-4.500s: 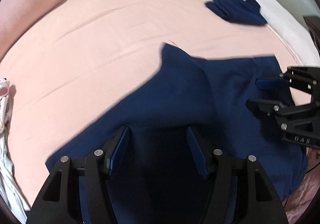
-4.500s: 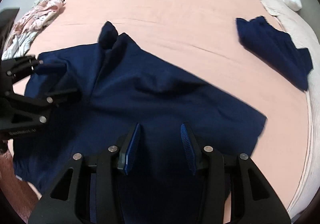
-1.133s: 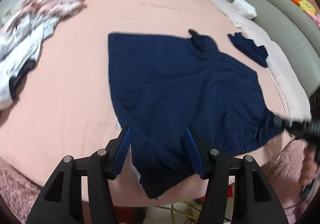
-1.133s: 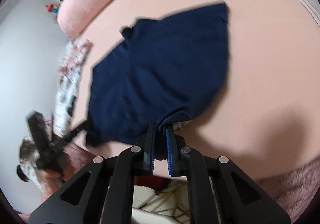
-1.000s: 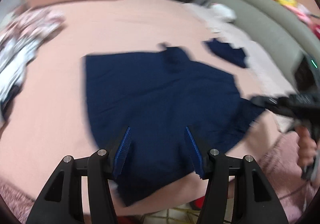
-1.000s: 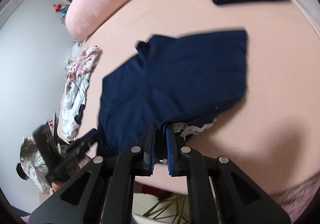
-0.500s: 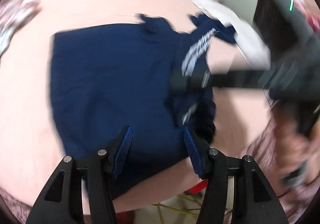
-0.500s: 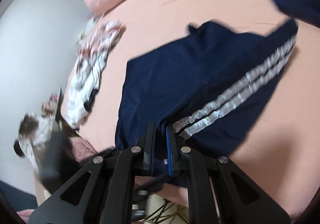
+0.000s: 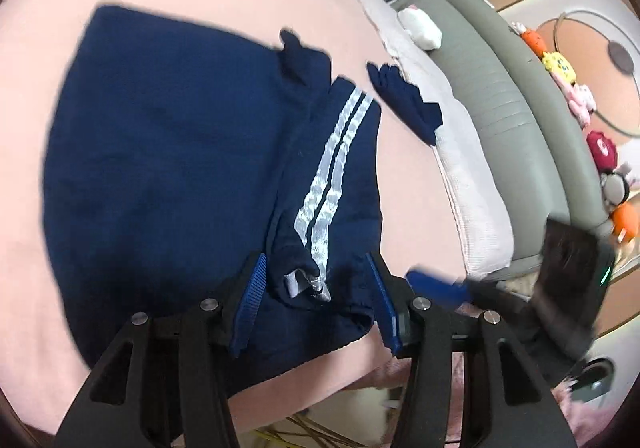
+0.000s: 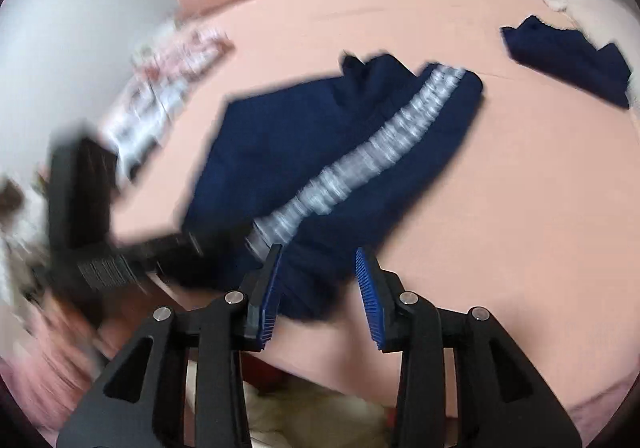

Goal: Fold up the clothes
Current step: 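Fold the striped leg inward with the left gripper while the right gripper releases, then hold the folded striped leg with the left gripper and press it down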

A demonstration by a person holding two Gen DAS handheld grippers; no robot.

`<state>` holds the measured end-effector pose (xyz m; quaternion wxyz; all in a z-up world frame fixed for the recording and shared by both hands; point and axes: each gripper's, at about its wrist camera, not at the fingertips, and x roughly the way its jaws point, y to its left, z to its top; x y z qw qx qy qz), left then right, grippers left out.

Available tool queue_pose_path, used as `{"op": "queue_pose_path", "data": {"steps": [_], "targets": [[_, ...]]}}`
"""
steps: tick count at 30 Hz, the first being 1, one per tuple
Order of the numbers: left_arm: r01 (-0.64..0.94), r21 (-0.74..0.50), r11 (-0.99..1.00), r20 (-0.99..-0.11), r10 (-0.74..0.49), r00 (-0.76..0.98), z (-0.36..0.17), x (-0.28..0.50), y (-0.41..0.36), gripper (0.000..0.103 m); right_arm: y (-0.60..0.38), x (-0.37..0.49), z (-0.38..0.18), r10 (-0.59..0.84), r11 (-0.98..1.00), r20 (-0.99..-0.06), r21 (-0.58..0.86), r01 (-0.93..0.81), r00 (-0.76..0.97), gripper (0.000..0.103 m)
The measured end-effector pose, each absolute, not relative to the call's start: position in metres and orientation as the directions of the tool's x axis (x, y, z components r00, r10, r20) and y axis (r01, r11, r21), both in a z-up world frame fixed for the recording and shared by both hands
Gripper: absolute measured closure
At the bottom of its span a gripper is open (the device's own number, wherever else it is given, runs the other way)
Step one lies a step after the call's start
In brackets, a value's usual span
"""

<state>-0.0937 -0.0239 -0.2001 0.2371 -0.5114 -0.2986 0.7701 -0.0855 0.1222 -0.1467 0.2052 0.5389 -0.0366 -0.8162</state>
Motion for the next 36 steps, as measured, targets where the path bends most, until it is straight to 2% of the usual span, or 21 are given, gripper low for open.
{"op": "queue_pose_path", "data": {"steps": [1, 3, 4, 6, 8, 11, 13, 14, 15, 18, 22, 26, 31, 36], "targets": [[-0.054, -0.706, -0.706, -0.645, 0.673, -0.362, -0.202, -0.095, -0.023, 0.059, 0.124, -0.082, -0.155, -0.372, -0.915, -0.871, 0.286, 0.283, -0.321, 0.066], [-0.047, -0.709, -0.703, -0.645, 0.675, -0.358, -0.204, -0.096, -0.020, 0.081, 0.125, -0.077, -0.169, -0.367, -0.920, -0.880, 0.297, 0.255, -0.300, 0.066], [-0.055, -0.697, -0.715, -0.655, 0.665, -0.359, -0.203, -0.097, -0.018, 0.082, 0.123, -0.074, -0.171, -0.370, -0.918, -0.880, 0.297, 0.263, -0.298, 0.066], [-0.070, -0.672, -0.737, -0.672, 0.647, -0.360, -0.202, -0.100, -0.013, 0.083, 0.112, -0.067, -0.167, -0.369, -0.908, -0.876, 0.268, 0.322, -0.310, 0.064], [-0.073, -0.668, -0.741, -0.678, 0.646, -0.352, -0.202, -0.103, -0.009, 0.083, 0.098, -0.065, -0.162, -0.326, -0.915, -0.878, 0.199, 0.352, -0.350, 0.056], [-0.064, -0.670, -0.739, -0.684, 0.649, -0.333, -0.208, -0.111, -0.004, 0.083, 0.095, -0.071, -0.168, -0.288, -0.925, -0.887, 0.160, 0.345, -0.361, 0.056], [-0.065, -0.647, -0.760, -0.697, 0.624, -0.353, -0.209, -0.113, -0.003, 0.088, 0.097, -0.070, -0.173, -0.307, -0.924, -0.886, 0.191, 0.330, -0.346, 0.063], [-0.071, -0.625, -0.778, -0.706, 0.602, -0.373, -0.206, -0.111, -0.002, 0.092, 0.099, -0.070, -0.175, -0.281, -0.934, -0.891, 0.169, 0.313, -0.357, 0.073], [-0.079, -0.605, -0.792, -0.711, 0.583, -0.392, -0.203, -0.109, -0.002, 0.092, 0.101, -0.070, -0.176, -0.245, -0.946, -0.895, 0.137, 0.294, -0.372, 0.078], [-0.129, -0.578, -0.806, -0.697, 0.570, -0.435, -0.185, -0.099, 0.004, 0.092, 0.110, -0.066, -0.168, -0.209, -0.965, -0.887, 0.118, 0.236, -0.412, 0.083], [-0.131, -0.515, -0.847, -0.707, 0.506, -0.495, -0.165, -0.080, -0.007, 0.092, 0.108, -0.058, -0.158, -0.163, -0.967, -0.878, 0.051, 0.251, -0.450, 0.084], [-0.112, -0.452, -0.885, -0.715, 0.435, -0.548, -0.147, -0.062, -0.023, 0.092, 0.114, -0.047, -0.157, -0.230, -0.946, -0.889, 0.108, 0.307, -0.397, 0.080], [0.011, -0.503, -0.864, -0.715, 0.409, -0.567, -0.153, -0.050, -0.072, 0.092, 0.126, -0.048, -0.155, -0.229, -0.953, -0.879, 0.115, 0.279, -0.419, 0.079], [0.029, -0.525, -0.851, -0.736, 0.437, -0.517, -0.167, -0.041, -0.081, 0.092, 0.141, -0.047, -0.150, -0.274, -0.952, -0.870, 0.184, 0.246, -0.409, 0.079]]}}
